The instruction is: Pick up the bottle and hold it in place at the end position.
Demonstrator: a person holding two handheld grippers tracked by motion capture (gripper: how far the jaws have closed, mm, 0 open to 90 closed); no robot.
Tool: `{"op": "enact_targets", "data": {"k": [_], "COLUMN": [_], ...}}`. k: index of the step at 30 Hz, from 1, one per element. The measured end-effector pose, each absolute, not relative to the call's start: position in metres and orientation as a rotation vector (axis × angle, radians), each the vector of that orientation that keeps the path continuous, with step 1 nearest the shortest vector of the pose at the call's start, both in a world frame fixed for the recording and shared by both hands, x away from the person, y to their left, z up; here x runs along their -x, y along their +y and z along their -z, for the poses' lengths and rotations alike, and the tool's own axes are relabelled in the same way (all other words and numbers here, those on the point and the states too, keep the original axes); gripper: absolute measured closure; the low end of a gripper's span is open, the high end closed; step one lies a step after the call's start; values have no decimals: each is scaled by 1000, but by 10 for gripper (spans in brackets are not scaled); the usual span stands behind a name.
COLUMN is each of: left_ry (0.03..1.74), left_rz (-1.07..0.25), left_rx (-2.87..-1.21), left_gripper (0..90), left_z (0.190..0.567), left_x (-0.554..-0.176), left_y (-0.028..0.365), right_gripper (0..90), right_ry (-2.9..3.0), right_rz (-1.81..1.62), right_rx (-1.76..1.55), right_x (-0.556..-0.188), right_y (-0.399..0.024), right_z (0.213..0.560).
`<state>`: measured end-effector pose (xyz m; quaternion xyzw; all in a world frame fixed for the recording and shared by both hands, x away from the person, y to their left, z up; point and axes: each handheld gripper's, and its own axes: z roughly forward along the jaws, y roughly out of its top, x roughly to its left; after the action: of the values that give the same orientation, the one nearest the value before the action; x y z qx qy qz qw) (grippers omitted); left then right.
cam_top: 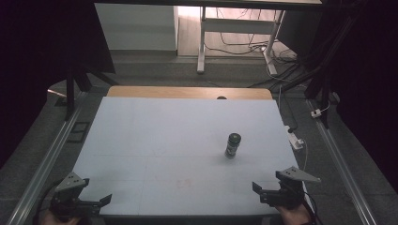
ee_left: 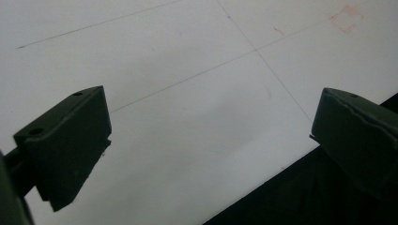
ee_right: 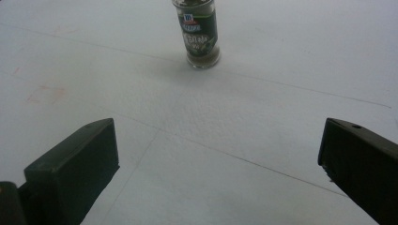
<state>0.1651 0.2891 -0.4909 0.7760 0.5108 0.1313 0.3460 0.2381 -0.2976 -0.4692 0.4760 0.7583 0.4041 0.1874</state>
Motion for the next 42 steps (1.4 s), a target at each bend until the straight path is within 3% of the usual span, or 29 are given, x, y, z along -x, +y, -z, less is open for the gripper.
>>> {"op": "enact_targets", "data": {"k": [42], "left_ry": [1296], "left_rz": [-318], "left_rx": [-2043], "left_gripper": [0], "left_z": [491], "left_x": [-166], "left_y": [287], "right_gripper": [0], "right_ry": [2222], "right_rz": [-1147], "right_rx": [-1296], "right_x": [-244], "right_y": [-290], "right_z": [466]}}
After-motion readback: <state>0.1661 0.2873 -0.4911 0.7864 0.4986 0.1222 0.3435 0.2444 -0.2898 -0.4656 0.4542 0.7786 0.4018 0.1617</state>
